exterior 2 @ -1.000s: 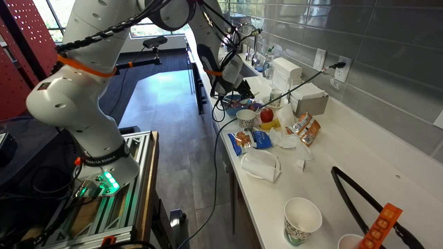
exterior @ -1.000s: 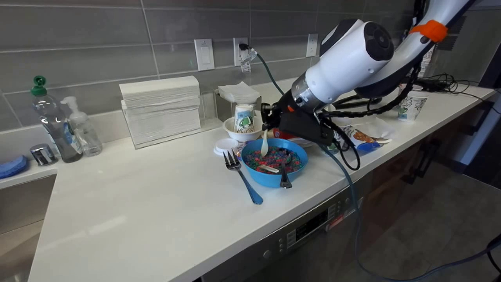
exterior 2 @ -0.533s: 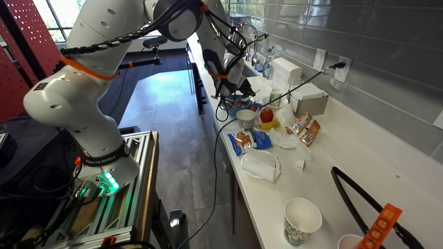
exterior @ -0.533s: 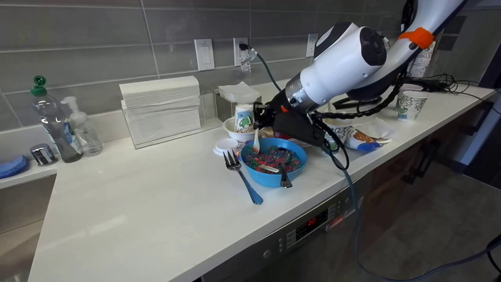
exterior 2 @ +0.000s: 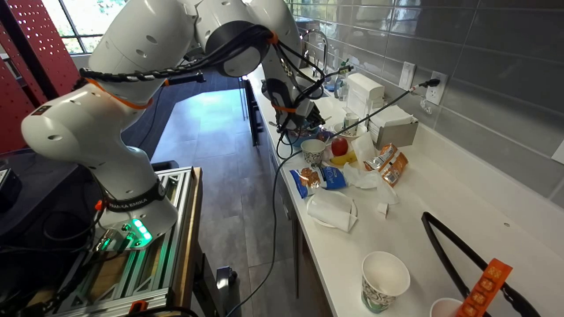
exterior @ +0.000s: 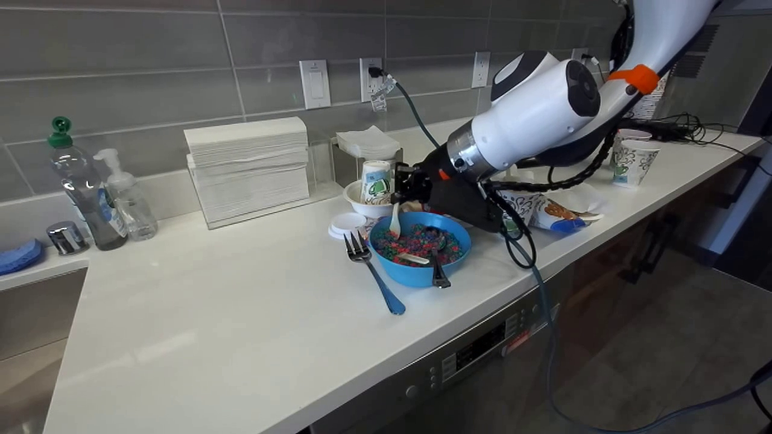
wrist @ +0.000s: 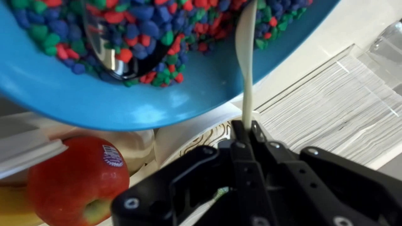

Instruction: Place some cereal from the blue bowl into the white bowl.

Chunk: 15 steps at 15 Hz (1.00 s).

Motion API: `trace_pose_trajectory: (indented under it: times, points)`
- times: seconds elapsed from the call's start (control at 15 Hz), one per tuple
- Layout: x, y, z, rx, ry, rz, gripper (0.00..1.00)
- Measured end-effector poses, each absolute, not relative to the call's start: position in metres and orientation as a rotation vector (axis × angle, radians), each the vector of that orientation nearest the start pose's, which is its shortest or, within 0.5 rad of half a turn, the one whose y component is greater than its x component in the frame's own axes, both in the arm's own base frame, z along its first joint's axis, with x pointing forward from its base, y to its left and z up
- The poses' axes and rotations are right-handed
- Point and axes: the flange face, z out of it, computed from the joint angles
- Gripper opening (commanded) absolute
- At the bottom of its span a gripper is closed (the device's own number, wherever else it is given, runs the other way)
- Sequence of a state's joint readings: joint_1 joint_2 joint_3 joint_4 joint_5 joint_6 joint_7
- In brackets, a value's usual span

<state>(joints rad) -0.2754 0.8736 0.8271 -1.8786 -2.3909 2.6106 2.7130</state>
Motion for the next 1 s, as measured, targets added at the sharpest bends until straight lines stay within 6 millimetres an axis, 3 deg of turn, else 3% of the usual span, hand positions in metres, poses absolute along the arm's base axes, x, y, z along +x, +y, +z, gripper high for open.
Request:
trace_pose_trajectory:
  times: [0.33, 1.0]
  points:
    - [0.525, 0.306, 0.163, -2.378, 0.518, -1.032, 0.01]
    - [0.523, 0.306, 0.178, -2.337, 0.566, -0.994, 0.01]
